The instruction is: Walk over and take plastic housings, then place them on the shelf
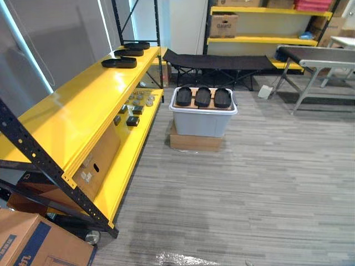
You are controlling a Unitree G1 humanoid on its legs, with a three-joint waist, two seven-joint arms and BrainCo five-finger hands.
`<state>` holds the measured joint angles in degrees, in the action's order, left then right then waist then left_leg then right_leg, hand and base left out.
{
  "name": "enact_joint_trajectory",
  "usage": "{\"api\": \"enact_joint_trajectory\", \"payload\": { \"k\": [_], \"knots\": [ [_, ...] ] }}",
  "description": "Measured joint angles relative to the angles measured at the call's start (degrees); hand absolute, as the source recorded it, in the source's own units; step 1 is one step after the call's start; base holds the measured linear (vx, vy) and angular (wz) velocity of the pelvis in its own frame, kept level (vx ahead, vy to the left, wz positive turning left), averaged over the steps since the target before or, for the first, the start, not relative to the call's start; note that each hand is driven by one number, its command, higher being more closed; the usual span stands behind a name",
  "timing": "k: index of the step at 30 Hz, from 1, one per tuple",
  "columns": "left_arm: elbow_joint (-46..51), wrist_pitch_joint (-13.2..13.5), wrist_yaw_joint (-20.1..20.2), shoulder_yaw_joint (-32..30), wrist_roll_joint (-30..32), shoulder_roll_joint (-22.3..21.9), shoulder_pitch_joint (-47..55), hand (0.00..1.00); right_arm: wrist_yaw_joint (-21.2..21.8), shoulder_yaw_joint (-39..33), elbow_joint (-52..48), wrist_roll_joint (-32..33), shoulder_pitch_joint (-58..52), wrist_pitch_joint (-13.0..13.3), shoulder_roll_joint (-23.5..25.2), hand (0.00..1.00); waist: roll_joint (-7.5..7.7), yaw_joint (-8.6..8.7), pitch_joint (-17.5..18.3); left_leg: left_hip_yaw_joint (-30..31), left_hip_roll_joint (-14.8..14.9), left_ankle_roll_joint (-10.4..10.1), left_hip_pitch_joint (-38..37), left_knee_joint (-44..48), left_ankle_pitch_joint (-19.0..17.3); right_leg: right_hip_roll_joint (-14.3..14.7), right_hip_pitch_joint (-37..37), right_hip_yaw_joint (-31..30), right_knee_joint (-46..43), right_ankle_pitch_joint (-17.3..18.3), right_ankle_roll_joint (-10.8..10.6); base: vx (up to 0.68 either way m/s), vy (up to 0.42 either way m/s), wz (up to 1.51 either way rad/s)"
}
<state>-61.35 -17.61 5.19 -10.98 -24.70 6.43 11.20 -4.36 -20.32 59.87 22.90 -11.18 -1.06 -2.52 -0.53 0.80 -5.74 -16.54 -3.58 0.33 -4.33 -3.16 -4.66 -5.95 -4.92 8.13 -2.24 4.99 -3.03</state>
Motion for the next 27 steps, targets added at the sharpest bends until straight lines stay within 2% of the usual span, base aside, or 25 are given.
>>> {"api": "enact_joint_trajectory", "payload": {
  "k": [2,5,9,13,16,20,22,27],
  "knots": [
    [-0.7,0.0,0.0,-0.1,-0.1,0.1,-0.3,0.0,0.1,-1.2,0.2,0.0,-0.3,0.0,0.3,0.0,0.08,0.21,-0.3,0.0,-0.1,-0.2,-2.7,-2.0,1.5,-0.1,-2.3,1.4,0.6,0.0,0.0,0.09,0.048,0.07],
    [-0.7,0.1,0.0,-0.1,0.0,0.3,-0.3,0.0,0.2,-1.8,0.2,0.0,0.0,0.0,0.5,0.0,0.53,0.11,-0.2,-0.4,0.0,0.0,-4.5,-2.0,1.7,-0.1,-4.4,1.6,1.0,-0.3,-0.5,0.12,0.027,-0.06],
    [-0.7,0.1,0.3,0.1,0.8,0.4,-0.6,0.0,0.5,-2.1,0.9,0.0,0.6,-0.5,0.9,0.0,0.63,0.14,-0.3,-1.1,-0.1,1.4,-4.7,-2.0,2.4,-0.4,-5.3,2.8,1.9,-1.6,-2.0,0.16,0.02,-0.02],
    [-0.7,0.0,0.3,1.1,0.9,1.1,-0.9,0.0,0.7,-2.4,2.0,0.0,2.7,-1.6,0.9,0.0,0.91,0.15,-0.9,-1.3,0.2,1.9,-5.7,-1.6,2.8,0.1,-6.1,3.1,1.5,-1.7,-2.0,0.2,-0.016,0.01],
    [-0.8,0.0,0.1,1.1,0.9,1.7,-1.6,0.0,1.1,-2.4,2.0,0.0,4.2,-1.8,1.4,0.0,1.7,0.11,-1.9,-1.4,0.4,1.8,-6.8,-1.8,2.8,0.1,-7.2,3.2,1.7,-1.7,-2.0,0.05,-0.018,0.0],
    [-1.6,0.0,0.0,1.1,0.9,1.8,-2.2,0.0,4.0,-3.2,2.2,1.1,5.4,-4.4,1.5,0.0,1.79,0.15,-2.2,-1.5,0.4,1.5,-6.8,-1.9,2.6,0.0,-7.2,3.2,1.8,-1.7,-2.0,-0.01,-0.005,-0.01],
    [-1.9,0.1,0.1,1.1,1.0,1.8,-2.3,0.0,6.1,-3.4,2.4,1.2,5.4,-4.5,1.6,0.0,1.76,0.21,-2.2,-1.5,0.4,1.3,-6.9,-1.9,2.4,0.0,-7.2,3.2,1.8,-1.7,-2.0,-0.07,0.004,-0.05],
    [-2.6,1.2,-0.5,1.1,0.5,1.8,-2.7,0.0,7.0,-3.1,2.3,1.2,5.5,-4.4,1.6,0.0,1.81,0.25,-2.6,-1.3,0.2,1.3,-6.7,-2.0,2.4,-0.2,-7.1,4.1,2.0,-1.4,-2.0,-0.13,0.002,0.0]
  ]
}}
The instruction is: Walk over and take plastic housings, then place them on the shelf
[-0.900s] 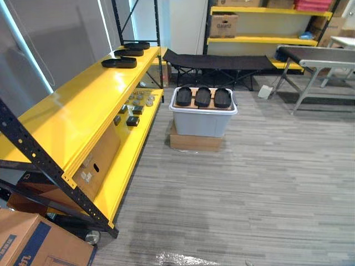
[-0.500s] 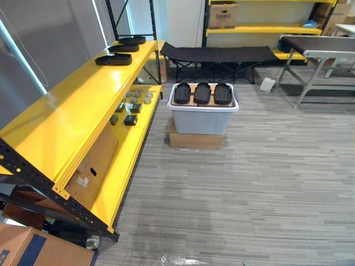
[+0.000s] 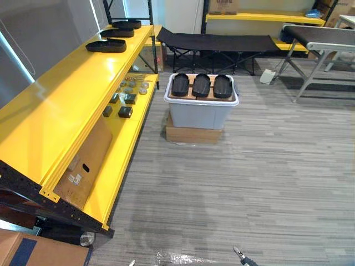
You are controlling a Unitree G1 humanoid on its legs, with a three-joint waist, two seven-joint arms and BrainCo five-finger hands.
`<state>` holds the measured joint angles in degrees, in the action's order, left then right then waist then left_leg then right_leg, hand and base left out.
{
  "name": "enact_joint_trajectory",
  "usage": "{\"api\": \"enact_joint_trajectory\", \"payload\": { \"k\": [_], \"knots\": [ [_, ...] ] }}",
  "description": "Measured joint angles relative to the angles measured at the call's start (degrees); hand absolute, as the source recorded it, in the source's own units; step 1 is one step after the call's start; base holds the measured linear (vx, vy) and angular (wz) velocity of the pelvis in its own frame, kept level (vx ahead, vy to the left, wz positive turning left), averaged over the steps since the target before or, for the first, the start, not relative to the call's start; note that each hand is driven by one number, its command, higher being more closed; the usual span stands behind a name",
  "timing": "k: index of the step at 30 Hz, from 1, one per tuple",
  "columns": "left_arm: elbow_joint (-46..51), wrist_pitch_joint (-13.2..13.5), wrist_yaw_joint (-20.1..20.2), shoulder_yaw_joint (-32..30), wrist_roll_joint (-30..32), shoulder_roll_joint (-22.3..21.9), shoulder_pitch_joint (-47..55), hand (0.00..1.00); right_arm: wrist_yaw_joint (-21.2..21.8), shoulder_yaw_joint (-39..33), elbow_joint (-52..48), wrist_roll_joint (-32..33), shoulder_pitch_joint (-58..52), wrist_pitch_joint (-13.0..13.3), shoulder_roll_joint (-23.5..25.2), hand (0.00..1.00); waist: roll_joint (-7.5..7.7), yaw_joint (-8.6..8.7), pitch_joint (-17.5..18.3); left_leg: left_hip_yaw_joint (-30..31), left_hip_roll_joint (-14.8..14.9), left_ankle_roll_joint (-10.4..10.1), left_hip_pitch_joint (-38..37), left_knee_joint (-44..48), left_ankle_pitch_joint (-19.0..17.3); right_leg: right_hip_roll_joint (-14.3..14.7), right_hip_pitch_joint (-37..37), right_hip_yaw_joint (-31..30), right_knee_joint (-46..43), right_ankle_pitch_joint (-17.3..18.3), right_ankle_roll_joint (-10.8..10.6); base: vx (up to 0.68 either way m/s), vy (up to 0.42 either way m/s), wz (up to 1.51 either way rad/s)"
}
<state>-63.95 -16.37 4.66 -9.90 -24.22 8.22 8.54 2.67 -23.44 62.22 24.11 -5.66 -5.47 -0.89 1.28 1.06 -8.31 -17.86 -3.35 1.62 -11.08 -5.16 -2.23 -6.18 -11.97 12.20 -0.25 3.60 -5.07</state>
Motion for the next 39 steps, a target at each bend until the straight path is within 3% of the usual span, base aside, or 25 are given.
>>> {"api": "enact_joint_trajectory", "payload": {
  "k": [10,17,20,21,22,24,25,26,28,29,30,32,33,34,35,36,37,38,39],
  "knots": [
    [-0.2,0.6,-1.0,1.6,0.5,-0.2,-0.1,0.0,1.0,0.2,0.0,0.0,-2.5,0.1,-1.1,0.0,-0.35,0.04,-0.5,0.4,-0.5,0.3,1.1,0.0,-0.2,-0.7,0.1,1.8,1.2,0.5,0.0,-0.09,0.044,0.02],
    [-0.3,1.5,-1.3,1.7,0.8,-0.2,0.4,0.0,1.0,0.2,0.1,-0.1,-4.2,0.1,-1.1,0.0,-0.02,0.07,0.2,1.3,-2.1,1.4,1.1,0.0,-0.4,-1.6,-0.3,2.1,1.4,-0.9,-1.3,0.09,0.049,0.06],
    [-0.2,1.5,-1.1,2.2,2.8,0.0,0.3,0.0,0.7,0.1,0.0,0.0,-4.3,0.2,-1.0,0.0,0.14,0.08,0.0,2.3,-2.8,2.2,1.1,0.0,-2.3,-3.7,3.1,2.8,-7.6,3.8,-0.7,0.12,0.031,0.13],
    [-0.2,1.5,-1.4,2.6,3.8,-0.2,0.1,0.0,0.0,0.1,0.0,1.2,-4.1,0.5,-1.0,0.0,-0.39,0.34,-0.3,3.0,-2.5,3.1,0.7,0.0,-3.0,-4.1,6.7,2.4,-16.6,5.1,-0.1,0.15,0.036,0.23],
    [-0.1,1.5,-2.0,3.9,4.7,-0.2,-0.5,0.0,-0.2,0.1,-0.3,2.6,-3.8,0.7,-1.2,0.0,-1.16,0.71,-1.5,3.5,-1.6,3.3,-0.6,0.2,-2.9,-4.9,11.9,1.5,-27.9,5.3,0.8,0.21,0.046,0.28],
    [-0.2,1.6,-2.4,4.0,5.0,0.1,-1.0,0.0,-0.1,0.0,-0.8,4.4,-3.5,0.9,-0.9,0.0,-1.5,1.43,-3.1,3.8,-0.7,3.5,-2.9,0.4,-2.9,-5.2,15.1,1.1,-34.3,8.4,2.1,0.18,0.032,0.19],
    [-0.2,1.9,-2.1,3.7,4.9,0.4,-1.1,0.0,0.2,0.0,-1.1,4.3,-3.6,1.4,-0.3,0.0,-0.75,1.41,-3.5,3.5,-0.1,2.7,-3.5,0.3,-3.5,-5.1,17.7,1.5,-33.6,9.5,2.0,0.26,0.008,-0.06],
    [-0.2,2.9,-2.1,2.9,4.9,0.5,-1.5,0.0,1.0,-1.5,-2.3,4.2,-4.5,2.2,1.1,0.0,-0.37,1.38,-3.7,2.7,1.3,0.4,-4.1,0.4,-5.0,-4.9,22.1,1.9,-25.9,8.2,0.4,0.33,0.002,-0.19],
    [0.5,3.6,-2.2,0.8,4.2,-0.1,-1.8,0.0,1.2,-3.6,-3.1,2.9,-5.7,2.7,2.0,0.0,-0.46,1.33,-4.1,1.4,3.3,-1.7,-4.7,2.6,-7.3,-4.9,24.4,1.8,-18.9,4.4,0.1,0.41,-0.045,-0.25],
    [1.0,3.6,-2.2,-0.4,3.8,-0.4,-1.7,0.0,1.4,-3.8,-3.2,1.6,-7.1,2.9,2.5,0.0,-0.42,1.31,-4.2,1.0,4.9,-2.8,-4.7,6.5,-10.3,-4.6,24.4,1.8,-16.7,2.2,0.2,0.4,-0.113,-0.24],
    [1.9,3.7,-2.2,-1.2,3.9,-0.6,-1.6,0.0,1.7,-3.9,-3.4,0.6,-8.6,2.9,2.7,0.0,-0.26,1.22,-4.1,0.2,6.3,-4.3,-5.3,9.8,-13.2,-4.5,24.1,1.8,-16.0,0.5,0.4,0.34,-0.128,-0.21],
    [3.3,3.7,-2.2,-2.1,3.0,-1.0,-1.9,0.0,2.2,-3.8,-3.1,-0.5,-10.2,2.7,3.2,0.0,-0.29,1.23,-4.0,0.2,8.0,-6.2,-6.5,12.4,-16.9,-4.6,24.3,1.9,-17.6,0.3,0.4,0.35,-0.173,-0.08],
    [4.7,3.8,-2.2,-3.6,2.2,-2.1,-1.6,0.0,2.2,-4.7,-3.1,-0.3,-10.8,2.1,3.4,0.0,-0.86,1.46,-3.7,0.1,9.4,-8.0,-7.1,12.8,-18.3,-4.0,24.8,2.2,-19.7,0.5,0.7,0.57,-0.323,0.13],
    [4.7,3.7,-2.2,-5.9,1.6,-3.9,-1.4,0.0,3.0,-6.4,-3.2,-1.4,-11.9,1.3,2.7,0.0,-2.81,1.66,-2.7,-0.2,12.9,-10.2,-7.6,15.1,-19.5,-0.9,23.7,2.5,-20.1,0.7,0.6,0.54,-0.275,0.2],
    [4.9,3.7,-2.1,-7.3,1.5,-4.2,-1.5,0.0,3.1,-6.4,-3.1,-2.6,-11.9,1.2,2.7,0.0,-2.18,1.55,-2.6,0.2,14.3,-10.6,-5.5,20.7,-19.8,-0.2,22.5,2.2,-19.1,0.6,0.7,0.67,-0.412,0.3],
    [6.9,4.6,-2.4,-10.8,1.5,-4.2,-1.9,0.0,3.1,-6.3,-2.8,-3.7,-11.6,1.1,2.9,0.0,-1.79,1.23,-2.5,1.0,18.3,-10.2,0.2,35.9,-19.6,1.4,18.9,2.3,-15.8,-1.9,2.3,0.56,-0.373,0.27],
    [7.8,4.8,-1.9,-11.3,1.4,-4.3,-2.7,0.0,2.8,-6.7,-3.2,-3.7,-11.0,2.0,0.8,0.0,-3.34,0.97,-2.9,2.8,23.1,-5.7,5.7,50.1,-14.6,4.0,14.4,3.9,-12.9,-1.2,3.9,0.52,-0.398,0.21],
    [7.7,4.8,-1.6,-11.1,1.5,-4.3,-3.5,0.0,2.0,-6.7,-2.8,-4.1,-8.8,2.7,-1.1,0.0,-4.1,0.95,-3.4,4.2,23.1,-5.9,8.4,55.1,-15.5,4.3,11.1,3.9,-11.4,-0.9,4.4,0.5,-0.327,0.09],
    [7.7,4.8,-1.5,-10.9,1.5,-4.5,-4.0,0.0,1.9,-6.7,-2.6,-4.2,-8.0,3.1,-2.4,0.0,-3.72,0.99,-3.9,4.9,21.9,-6.0,10.4,56.7,-16.6,4.1,9.1,3.7,-10.0,-0.8,4.5,0.48,-0.288,-0.18]
  ]
}}
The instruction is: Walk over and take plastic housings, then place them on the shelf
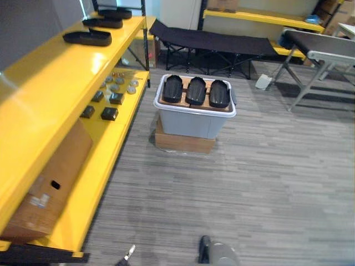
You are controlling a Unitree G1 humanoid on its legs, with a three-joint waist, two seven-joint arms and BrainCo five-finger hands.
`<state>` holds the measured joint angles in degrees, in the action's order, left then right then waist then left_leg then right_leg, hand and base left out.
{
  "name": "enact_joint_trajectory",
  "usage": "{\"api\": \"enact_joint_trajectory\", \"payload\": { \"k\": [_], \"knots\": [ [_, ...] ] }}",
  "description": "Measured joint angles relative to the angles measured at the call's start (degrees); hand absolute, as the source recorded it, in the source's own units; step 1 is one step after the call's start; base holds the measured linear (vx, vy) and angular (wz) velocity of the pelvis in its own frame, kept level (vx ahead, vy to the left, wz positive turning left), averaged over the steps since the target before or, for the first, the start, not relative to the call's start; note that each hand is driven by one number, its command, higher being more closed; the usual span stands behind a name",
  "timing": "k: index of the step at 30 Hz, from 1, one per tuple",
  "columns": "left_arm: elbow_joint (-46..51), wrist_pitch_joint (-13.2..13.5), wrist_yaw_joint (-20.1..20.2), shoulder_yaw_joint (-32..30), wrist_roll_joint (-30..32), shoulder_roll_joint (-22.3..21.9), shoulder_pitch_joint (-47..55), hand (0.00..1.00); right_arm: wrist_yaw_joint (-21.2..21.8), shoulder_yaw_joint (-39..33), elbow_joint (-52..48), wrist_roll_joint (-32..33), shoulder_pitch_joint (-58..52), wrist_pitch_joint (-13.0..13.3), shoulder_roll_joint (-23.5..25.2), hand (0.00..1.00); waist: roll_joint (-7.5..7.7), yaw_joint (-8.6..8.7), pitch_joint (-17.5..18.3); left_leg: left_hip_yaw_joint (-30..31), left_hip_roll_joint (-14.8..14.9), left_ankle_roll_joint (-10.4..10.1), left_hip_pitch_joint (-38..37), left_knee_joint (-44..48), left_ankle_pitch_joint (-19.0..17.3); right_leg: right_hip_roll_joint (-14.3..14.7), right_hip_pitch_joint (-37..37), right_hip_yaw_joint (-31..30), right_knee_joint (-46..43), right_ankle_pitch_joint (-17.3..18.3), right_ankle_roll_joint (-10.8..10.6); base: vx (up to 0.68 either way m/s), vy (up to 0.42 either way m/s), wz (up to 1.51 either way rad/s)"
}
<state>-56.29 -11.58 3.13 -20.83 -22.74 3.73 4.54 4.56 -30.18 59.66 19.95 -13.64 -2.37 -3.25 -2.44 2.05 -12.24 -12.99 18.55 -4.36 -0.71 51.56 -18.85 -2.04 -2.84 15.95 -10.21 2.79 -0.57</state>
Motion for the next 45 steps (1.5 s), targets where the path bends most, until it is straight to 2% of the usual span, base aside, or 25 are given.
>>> {"api": "enact_joint_trajectory", "payload": {
  "k": [2,4,6,8,9,10,12,14,15,17,18,21,22,23,27,28,29,30,32,34,36,37,38,41,45],
  "knots": [
    [-0.3,-0.6,1.0,2.5,0.1,-1.0,0.1,0.0,0.2,0.0,-0.2,0.0,5.4,2.7,-2.2,0.0,-0.91,-1.4,-0.5,0.0,-7.2,0.0,6.3,-4.4,-1.3,-1.1,-5.9,-2.2,5.2,0.2,0.3,0.49,-0.234,-0.47],
    [-0.4,-0.9,2.1,1.4,-1.1,-2.4,0.8,0.0,0.2,0.1,-1.0,-0.5,8.6,3.6,-2.2,0.0,-1.73,-2.83,-0.8,0.0,-10.9,0.1,11.2,-11.0,-0.9,-0.9,-7.8,-3.5,7.0,1.6,0.9,0.38,-0.054,-0.5],
    [-0.5,-0.9,2.2,1.0,0.9,-2.8,3.2,0.0,0.0,2.6,-3.3,-0.4,10.8,3.6,-1.3,0.0,-2.16,-4.95,-1.2,0.1,-15.9,1.0,16.9,-27.3,5.7,-0.8,-9.9,-5.2,6.5,5.7,0.7,0.4,0.032,-0.46],
    [-0.8,-1.0,2.2,0.8,2.9,-3.6,6.8,0.0,0.0,5.2,-4.6,-0.1,11.0,3.2,-0.7,0.0,-2.55,-5.69,-1.2,0.0,-16.2,0.0,18.8,-35.4,8.6,0.8,-12.7,-6.6,5.4,9.8,0.3,0.37,0.093,-0.42],
    [-1.7,-1.1,2.2,1.0,3.8,-3.6,8.7,0.0,-0.1,6.3,-4.5,0.3,11.0,2.7,-0.2,0.0,-1.89,-6.34,-1.3,0.2,-15.7,2.5,18.8,-34.7,12.5,1.2,-14.6,-7.7,4.8,11.9,0.1,0.65,0.198,-0.62],
    [-2.7,-1.2,2.2,1.2,5.3,-3.4,10.7,0.0,-0.6,6.9,-4.6,1.4,10.8,1.9,1.4,0.0,0.79,-7.56,-0.1,-1.0,-16.1,4.7,19.2,-31.0,15.0,-0.1,-15.6,-9.9,3.5,15.9,3.4,0.61,0.178,-0.56],
    [-3.3,-1.1,1.9,1.3,5.3,-2.1,11.5,0.0,-1.0,7.2,-3.8,1.8,11.7,1.2,1.6,0.0,3.82,-7.75,0.4,-1.7,-16.6,5.6,19.3,-28.7,14.7,-0.7,-13.7,-12.4,-2.4,16.3,5.4,0.68,0.156,-0.3],
    [-3.4,-0.9,1.7,1.2,5.9,-1.2,10.9,0.0,-0.9,8.0,-1.5,1.7,12.6,0.6,1.7,0.0,5.04,-7.37,-0.3,-1.6,-18.0,9.0,15.3,-31.2,14.6,-2.4,-8.4,-14.4,-17.1,11.8,-4.2,0.54,0.163,0.0],
    [-3.2,-0.6,1.5,1.3,5.9,-0.3,10.8,0.0,-0.8,8.4,0.3,1.7,12.9,-0.3,2.3,0.0,5.94,-7.38,-0.7,-1.8,-19.5,9.8,11.0,-34.2,13.9,-4.2,-4.3,-14.3,-29.0,8.0,-14.3,0.57,0.18,0.0],
    [-3.1,1.0,0.2,1.8,6.4,0.7,10.3,0.0,-0.6,8.3,2.8,0.0,12.4,-0.9,3.2,0.0,6.52,-6.77,-0.5,-2.0,-20.8,9.5,5.6,-36.1,11.9,-7.9,1.2,-11.0,-40.3,8.8,-14.3,0.59,0.168,-0.02],
    [-3.0,3.0,-0.5,2.2,6.2,1.2,9.6,0.0,-0.4,7.8,2.9,-1.9,12.1,-0.2,2.7,0.0,5.61,-6.35,-1.0,-2.7,-21.2,9.3,2.3,-36.6,10.3,-10.3,4.2,-7.4,-40.7,11.3,-11.1,0.45,0.096,-0.03],
    [-1.7,5.2,0.3,5.0,3.2,2.2,4.3,0.0,-1.0,5.4,3.0,-2.3,11.7,1.5,2.2,0.0,3.89,-5.96,-0.8,-0.1,-20.1,8.8,-0.3,-36.0,6.8,-10.8,8.4,-4.1,-26.0,13.7,-7.8,0.44,0.021,0.28],
    [-0.3,5.9,1.7,6.2,-0.1,2.0,0.4,0.0,-0.9,4.4,1.4,-2.4,11.0,2.1,1.9,0.0,2.33,-5.05,-0.5,1.8,-18.3,7.9,0.9,-33.0,4.1,-10.5,9.6,-4.5,-11.9,10.5,-6.6,0.34,-0.037,0.62],
    [1.0,5.8,2.3,5.6,-1.6,1.5,-1.1,0.0,-0.9,4.4,0.5,-2.8,10.6,2.0,1.9,0.0,1.44,-4.8,-0.4,2.7,-16.9,7.4,0.6,-30.9,2.0,-9.7,10.0,-6.1,-6.3,6.9,-5.5,0.35,-0.051,0.65],
    [3.9,5.6,1.6,3.9,-2.6,-1.2,-1.5,0.0,-0.9,4.5,-0.8,-2.8,8.9,0.8,3.6,0.0,1.88,-4.51,2.2,6.4,-13.7,2.6,-3.1,-27.9,-2.6,-5.8,9.5,-7.4,-3.0,-0.6,-6.1,0.45,-0.182,0.45],
    [3.8,5.5,1.5,3.5,-2.9,-1.9,-1.4,0.0,-0.9,4.5,-0.8,-2.7,8.9,0.5,3.6,0.0,2.0,-4.56,2.4,6.8,-13.5,2.0,-3.3,-27.2,-2.9,-4.9,8.8,-6.3,-2.3,-1.6,-5.2,0.51,-0.35,0.73],
    [3.3,4.7,1.2,2.7,-3.2,-2.9,-0.3,0.0,-0.9,4.6,-0.7,-2.7,8.2,-0.6,4.0,0.0,3.56,-4.43,3.2,7.2,-13.7,1.1,-0.5,-20.2,-3.4,-4.4,7.1,-3.8,-0.5,-4.7,-3.9,0.56,-0.428,0.69],
    [3.1,4.0,0.6,1.1,-3.1,-4.3,-0.4,0.0,-1.0,4.2,-0.9,-2.5,8.1,-0.7,2.8,0.0,0.71,-4.68,2.9,7.9,-10.8,-0.1,2.4,-12.2,-3.5,-3.0,4.3,-1.5,0.9,-5.3,-3.0,0.53,-0.368,0.68],
    [1.9,4.7,0.5,0.7,-1.6,-5.2,0.4,0.0,-1.2,3.9,-0.8,-2.5,7.7,-0.8,0.3,0.0,-0.46,-4.9,2.1,5.4,-7.6,-1.0,4.8,-7.6,-2.9,-3.1,-1.2,-0.1,5.2,-5.1,-3.0,0.32,-0.182,0.46],
    [0.7,4.8,0.4,1.7,-0.5,-4.0,0.8,0.0,-1.5,2.8,-1.0,-2.7,7.6,-0.1,-0.2,0.0,-0.66,-4.21,2.2,1.8,-5.5,-2.8,3.7,-19.1,-1.7,-5.0,-4.8,1.3,6.7,-5.0,-3.0,0.28,-0.149,0.37],
    [0.3,5.0,0.3,1.9,0.9,-3.8,0.8,0.0,-1.2,2.4,-2.0,-4.0,7.0,1.5,-0.2,0.0,-0.67,-4.02,2.2,1.3,-5.1,-2.5,3.7,-28.5,3.5,-6.0,-5.7,1.5,7.4,-4.3,-4.1,0.19,-0.002,0.06],
    [-0.7,5.2,0.3,1.9,1.1,-3.8,0.7,0.0,-0.9,2.2,-2.1,-5.4,6.9,2.2,-0.5,0.0,-1.26,-4.07,2.1,1.9,-4.5,-2.4,4.0,-33.8,11.7,-5.9,-5.8,1.2,7.8,-2.4,-6.1,0.18,0.082,-0.21],
    [-1.5,5.2,0.1,1.8,1.3,-3.8,0.3,0.0,-0.9,2.1,-1.9,-6.2,7.0,2.5,-0.8,0.0,-1.55,-4.15,1.8,2.4,-4.3,-4.6,4.0,-33.4,12.6,-5.7,-6.0,1.0,7.6,-2.1,-6.4,0.18,0.134,-0.18],
    [-1.9,5.6,0.3,1.9,2.6,-1.0,-0.3,0.0,-0.3,4.5,-1.6,-8.3,5.2,3.8,2.4,0.0,3.06,-3.71,2.0,0.4,-8.2,-3.4,4.8,-36.4,12.6,-9.7,-2.1,-0.4,6.0,-0.5,-7.7,0.11,0.149,-0.11],
    [-2.5,5.7,0.3,5.3,2.6,0.9,-1.2,0.0,2.0,12.0,-3.7,-18.5,3.2,11.3,2.0,0.0,4.36,-3.38,1.5,0.4,-10.0,-3.1,4.9,-37.2,12.4,-10.7,-2.2,-0.3,7.3,-1.0,-8.4,0.11,0.053,0.03]
  ]
}}
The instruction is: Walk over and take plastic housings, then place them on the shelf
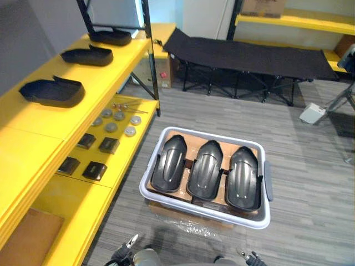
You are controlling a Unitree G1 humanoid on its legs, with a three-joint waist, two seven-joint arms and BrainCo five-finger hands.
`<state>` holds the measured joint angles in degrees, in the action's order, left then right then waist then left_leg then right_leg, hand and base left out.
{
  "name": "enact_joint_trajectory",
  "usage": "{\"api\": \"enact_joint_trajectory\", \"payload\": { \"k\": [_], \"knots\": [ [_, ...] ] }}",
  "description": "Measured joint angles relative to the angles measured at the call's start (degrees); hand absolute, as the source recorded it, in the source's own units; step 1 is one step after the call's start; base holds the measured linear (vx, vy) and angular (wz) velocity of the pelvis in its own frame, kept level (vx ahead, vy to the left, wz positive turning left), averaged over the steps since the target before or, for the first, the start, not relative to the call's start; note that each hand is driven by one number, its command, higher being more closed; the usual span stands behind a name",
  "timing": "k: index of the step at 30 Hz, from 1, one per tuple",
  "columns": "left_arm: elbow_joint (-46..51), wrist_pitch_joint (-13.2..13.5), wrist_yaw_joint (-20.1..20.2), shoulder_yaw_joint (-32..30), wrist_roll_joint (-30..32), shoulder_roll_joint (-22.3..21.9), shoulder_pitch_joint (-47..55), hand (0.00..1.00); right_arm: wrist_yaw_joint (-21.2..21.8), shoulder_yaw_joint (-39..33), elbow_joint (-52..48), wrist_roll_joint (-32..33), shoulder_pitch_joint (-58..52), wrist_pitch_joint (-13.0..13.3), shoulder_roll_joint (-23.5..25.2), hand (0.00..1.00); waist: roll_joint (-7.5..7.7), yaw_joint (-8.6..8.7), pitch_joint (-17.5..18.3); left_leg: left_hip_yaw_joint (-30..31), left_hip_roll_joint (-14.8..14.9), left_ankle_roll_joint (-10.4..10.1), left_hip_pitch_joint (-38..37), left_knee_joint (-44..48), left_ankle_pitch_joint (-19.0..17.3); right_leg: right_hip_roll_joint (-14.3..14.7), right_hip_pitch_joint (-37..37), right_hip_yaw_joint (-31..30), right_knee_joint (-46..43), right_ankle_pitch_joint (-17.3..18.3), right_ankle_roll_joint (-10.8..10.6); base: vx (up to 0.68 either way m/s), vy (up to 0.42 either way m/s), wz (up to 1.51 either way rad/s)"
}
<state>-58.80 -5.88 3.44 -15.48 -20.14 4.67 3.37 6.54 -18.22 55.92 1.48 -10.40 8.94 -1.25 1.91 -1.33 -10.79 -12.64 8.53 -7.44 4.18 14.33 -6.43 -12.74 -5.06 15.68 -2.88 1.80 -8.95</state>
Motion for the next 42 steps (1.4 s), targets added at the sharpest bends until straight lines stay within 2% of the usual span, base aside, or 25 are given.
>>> {"api": "enact_joint_trajectory", "payload": {
  "k": [1,3,4,5,7,8,9,11,12,13,15,16,18,19,22,24,26,27,29,31,33,35,37,42],
  "knots": [
    [0.0,0.1,0.0,1.2,0.2,0.1,0.0,0.0,1.0,5.9,-3.8,-3.1,-0.9,2.4,-1.1,0.0,-0.18,0.32,-0.1,0.2,-0.2,0.0,0.2,-0.1,0.0,0.0,0.0,0.1,0.2,0.0,0.0,0.1,0.007,0.07],
    [-0.4,0.8,0.0,4.9,0.4,1.1,-0.5,0.0,6.8,22.7,-16.6,-11.8,-1.5,9.3,-5.8,0.0,-0.6,0.85,-0.2,2.9,-0.2,0.0,1.0,-0.3,0.0,0.5,0.3,0.2,0.4,0.0,0.0,0.1,-0.015,0.05],
    [-0.5,0.8,0.0,5.9,0.4,1.3,-0.8,0.0,7.7,27.2,-19.8,-12.6,-1.0,10.6,-7.1,0.0,-0.67,0.83,-0.3,3.9,-0.1,0.0,1.0,-0.4,0.0,0.7,0.3,0.3,0.4,0.0,0.1,0.07,-0.036,0.08],
    [-0.7,1.2,0.1,7.9,0.4,1.7,-1.1,0.0,10.5,37.0,-26.9,-13.2,0.3,12.4,-9.2,0.0,-0.64,0.75,-0.3,4.6,0.2,0.0,0.9,-0.9,0.0,1.3,0.1,0.5,0.4,0.1,0.2,0.06,-0.037,0.12],
    [-0.7,2.4,0.2,10.1,0.4,2.3,-1.2,0.0,16.2,51.8,-38.6,-10.6,3.5,13.6,-11.0,0.0,-0.46,0.43,-0.3,5.9,0.6,0.0,0.8,-1.2,0.0,1.9,-0.5,1.4,0.4,0.2,0.5,0.06,-0.034,0.19],
    [-0.7,2.7,0.3,10.3,0.4,2.3,-1.2,0.0,18.0,54.9,-41.6,-8.7,4.6,13.4,-11.0,0.0,-0.34,0.37,-0.3,6.0,0.6,-0.1,0.5,-1.6,0.1,1.9,-0.7,1.5,0.4,0.2,0.5,0.04,-0.015,0.11],
    [-0.6,3.4,0.4,10.6,0.4,2.4,-1.2,0.0,21.1,59.9,-47.1,-4.2,7.3,12.0,-10.6,0.0,-0.1,-0.28,-0.5,5.9,0.6,-0.3,-0.4,-2.3,0.2,1.9,-1.1,1.4,0.5,0.2,0.5,0.0,0.0,0.0],
    [-0.3,4.1,0.6,11.8,1.0,3.0,-1.4,0.0,22.5,63.7,-55.7,2.7,12.5,9.6,-9.7,0.0,0.5,-1.15,-0.4,5.7,0.4,-0.3,-1.1,-2.7,0.2,1.8,-1.4,1.3,0.5,0.2,0.6,0.01,0.003,-0.02],
    [-0.3,4.1,0.7,11.8,1.1,3.2,-1.3,0.0,22.5,63.3,-57.2,4.5,14.7,8.7,-9.7,0.0,0.68,-1.15,-0.4,5.7,0.4,-0.3,-1.3,-2.7,0.2,1.8,-1.8,1.3,0.5,0.2,0.6,0.0,0.0,0.0],
    [-0.3,4.1,0.7,11.9,1.5,3.6,-1.3,0.0,21.5,60.9,-58.9,9.0,19.7,6.5,-9.7,0.0,1.12,-1.25,-0.4,5.6,0.4,-0.3,-2.2,-2.8,0.2,1.7,-2.5,1.3,0.5,0.2,0.6,0.0,0.0,0.0],
    [-0.3,4.1,0.7,11.8,2.8,3.9,-1.2,0.0,17.9,53.6,-59.5,14.6,27.1,3.0,-9.7,0.0,1.41,-1.4,-0.2,5.6,0.4,-0.3,-3.4,-2.9,0.2,1.8,-3.6,1.2,0.6,0.2,0.6,-0.02,-0.003,-0.01],
    [-0.3,4.1,0.7,11.7,3.2,4.0,-1.0,0.0,13.6,46.7,-59.5,19.7,31.7,0.2,-9.7,0.0,1.38,-1.59,-0.2,5.5,0.4,-0.3,-4.0,-2.9,0.2,1.8,-4.2,1.2,0.6,0.2,0.6,-0.04,-0.005,-0.05],
    [-0.3,4.0,0.7,11.6,3.4,4.3,-0.2,0.0,8.4,39.4,-59.7,24.8,34.6,-1.6,-9.6,0.0,0.97,-1.59,-0.3,5.3,0.5,-0.4,-4.5,-2.8,0.2,1.8,-4.5,0.9,0.7,0.2,0.6,-0.05,-0.003,-0.09],
    [-0.3,3.7,0.7,11.1,4.8,4.5,0.9,0.0,4.7,35.7,-60.1,24.7,34.5,-2.4,-9.5,0.0,0.73,-1.61,-0.4,4.8,0.6,-0.4,-5.1,-3.0,0.2,1.8,-4.7,0.6,0.7,0.2,0.6,-0.05,0.001,-0.17],
    [-0.7,3.2,0.7,11.1,5.8,4.4,4.6,0.0,-1.8,31.3,-60.0,24.6,31.0,-4.2,-9.9,0.0,0.21,-1.16,-0.5,3.7,0.6,-0.5,-6.3,-3.8,0.3,1.7,-4.9,-0.2,0.7,0.2,0.6,-0.03,-0.001,-0.18],
    [0.0,3.5,0.6,10.2,6.7,4.0,5.4,0.0,-5.9,25.2,-59.1,22.8,25.7,-5.7,-11.3,0.0,-0.15,-0.96,-1.5,4.0,1.0,-0.4,-3.9,-1.9,0.2,1.9,-3.2,-0.5,0.3,0.1,0.7,-0.08,0.007,0.01],
    [2.1,5.7,0.6,10.4,6.8,3.8,3.7,0.0,-12.4,17.5,-56.5,17.9,24.2,-5.4,-13.0,0.0,-0.92,-0.71,-5.9,4.1,2.4,-0.4,2.2,2.4,-0.5,2.8,1.8,-1.8,-1.3,-0.6,1.3,-0.16,0.031,-0.13],
    [2.6,6.2,0.5,10.5,6.8,4.0,3.2,0.0,-14.1,15.6,-56.0,16.8,24.2,-5.2,-13.0,0.0,-0.78,-0.58,-7.2,4.1,2.8,-0.4,3.5,3.0,-0.5,3.1,3.0,-2.0,-1.3,-1.1,1.5,-0.23,0.025,-0.22],
    [4.1,7.4,-0.3,10.6,6.5,5.9,1.0,0.0,-20.0,11.6,-54.8,14.0,24.1,-4.8,-13.1,0.0,1.03,0.38,-12.1,4.0,3.5,-0.7,6.7,4.2,-0.4,3.8,5.8,-3.1,-0.8,-1.9,1.9,-0.24,0.013,-0.2],
    [4.6,8.5,-1.3,11.4,5.1,7.8,-1.4,0.0,-24.1,9.0,-55.0,13.4,23.0,-3.9,-13.1,0.0,3.2,0.71,-15.0,3.9,3.9,-0.6,8.7,4.9,-0.4,4.2,7.7,-4.1,-0.3,-2.9,2.0,-0.15,0.011,-0.19],
    [6.2,9.2,-2.2,11.9,3.7,8.7,-3.1,0.0,-26.4,6.7,-55.1,13.4,20.7,-3.6,-13.1,0.0,4.05,0.68,-15.5,4.0,4.0,-0.5,10.8,6.3,-0.4,4.3,9.2,-4.5,-0.3,-3.7,1.7,-0.03,0.022,-0.06],
    [8.3,10.1,-2.6,12.3,2.0,8.7,-4.2,0.0,-28.7,5.7,-54.7,13.4,18.3,-3.5,-13.1,0.0,4.25,0.75,-15.6,4.1,3.9,-0.3,11.9,6.8,-0.5,4.3,10.0,-4.7,-0.1,-4.0,1.8,0.03,0.015,0.03],
    [10.0,11.3,-2.9,14.6,1.9,8.2,-5.7,0.0,-31.9,4.3,-51.9,13.3,16.6,-1.9,-12.5,0.0,4.34,0.9,-15.6,4.4,3.8,0.1,13.3,7.4,-0.7,4.3,10.6,-4.8,0.1,-4.1,1.8,0.05,0.02,0.09],
    [11.1,11.7,-3.3,15.8,2.0,7.1,-5.9,0.0,-37.6,-0.2,-48.3,11.1,15.0,0.7,-11.1,0.0,4.56,1.54,-15.8,5.2,3.9,0.0,14.5,7.2,-0.8,4.7,11.4,-5.4,0.2,-4.1,1.9,0.03,-0.006,0.07]
  ]
}}
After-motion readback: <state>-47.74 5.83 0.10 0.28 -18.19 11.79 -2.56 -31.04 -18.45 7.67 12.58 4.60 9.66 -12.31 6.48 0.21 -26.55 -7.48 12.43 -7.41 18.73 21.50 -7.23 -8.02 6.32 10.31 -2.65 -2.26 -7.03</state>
